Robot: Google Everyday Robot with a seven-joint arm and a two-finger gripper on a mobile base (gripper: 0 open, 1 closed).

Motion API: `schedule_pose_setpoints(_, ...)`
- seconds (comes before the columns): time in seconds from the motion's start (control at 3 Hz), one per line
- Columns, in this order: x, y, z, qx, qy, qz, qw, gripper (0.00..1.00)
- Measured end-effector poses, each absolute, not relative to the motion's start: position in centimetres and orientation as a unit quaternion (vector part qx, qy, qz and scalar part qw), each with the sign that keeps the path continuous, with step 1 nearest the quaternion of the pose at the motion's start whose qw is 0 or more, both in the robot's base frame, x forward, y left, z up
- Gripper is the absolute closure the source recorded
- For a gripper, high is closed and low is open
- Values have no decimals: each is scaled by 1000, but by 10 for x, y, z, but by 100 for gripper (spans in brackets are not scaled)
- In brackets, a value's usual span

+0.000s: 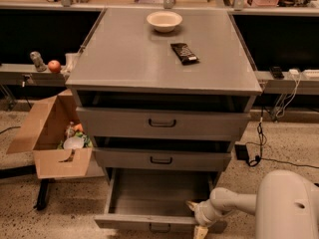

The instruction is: Open bottom drawer

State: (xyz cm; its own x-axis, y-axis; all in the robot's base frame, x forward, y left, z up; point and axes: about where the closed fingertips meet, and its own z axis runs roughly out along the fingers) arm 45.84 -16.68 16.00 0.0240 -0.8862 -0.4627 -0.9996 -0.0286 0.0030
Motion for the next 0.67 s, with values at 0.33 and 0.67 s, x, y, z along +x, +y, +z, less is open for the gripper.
schedule_pose_setpoints(0.33,456,-167,159,-698,674,176,164,0)
schedule_pose_setpoints(0.67,447,-166,157,-703,666,188,162,0)
